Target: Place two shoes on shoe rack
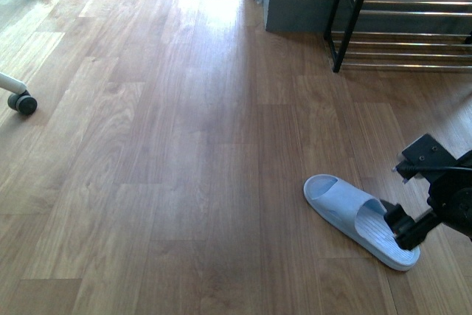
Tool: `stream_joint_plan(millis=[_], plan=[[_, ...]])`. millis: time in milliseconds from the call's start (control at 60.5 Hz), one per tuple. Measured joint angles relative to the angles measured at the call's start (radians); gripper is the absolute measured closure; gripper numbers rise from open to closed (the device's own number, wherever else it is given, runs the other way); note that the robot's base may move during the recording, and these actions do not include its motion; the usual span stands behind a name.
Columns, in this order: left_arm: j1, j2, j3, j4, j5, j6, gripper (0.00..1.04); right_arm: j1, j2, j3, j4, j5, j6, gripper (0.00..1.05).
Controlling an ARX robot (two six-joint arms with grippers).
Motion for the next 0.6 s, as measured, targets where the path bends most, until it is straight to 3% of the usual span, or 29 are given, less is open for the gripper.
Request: stream_joint_plan(millis=[50, 165, 595], plan=[[0.0, 0.0, 0.0, 0.0, 0.0, 0.0, 1.03, -0.007, 0.055, 0.033, 0.105, -0.03, 0.111, 0.09], [0.0, 0.0, 0.0, 0.0, 0.0, 0.0, 1.03, -0.014, 0.098, 0.09, 0.109, -0.034, 0.204, 0.09], [0.0, 0.0, 0.0, 0.0, 0.0, 0.0, 1.03, -0.058, 0.142, 0.292, -0.296, -0.017, 0.175, 0.09]])
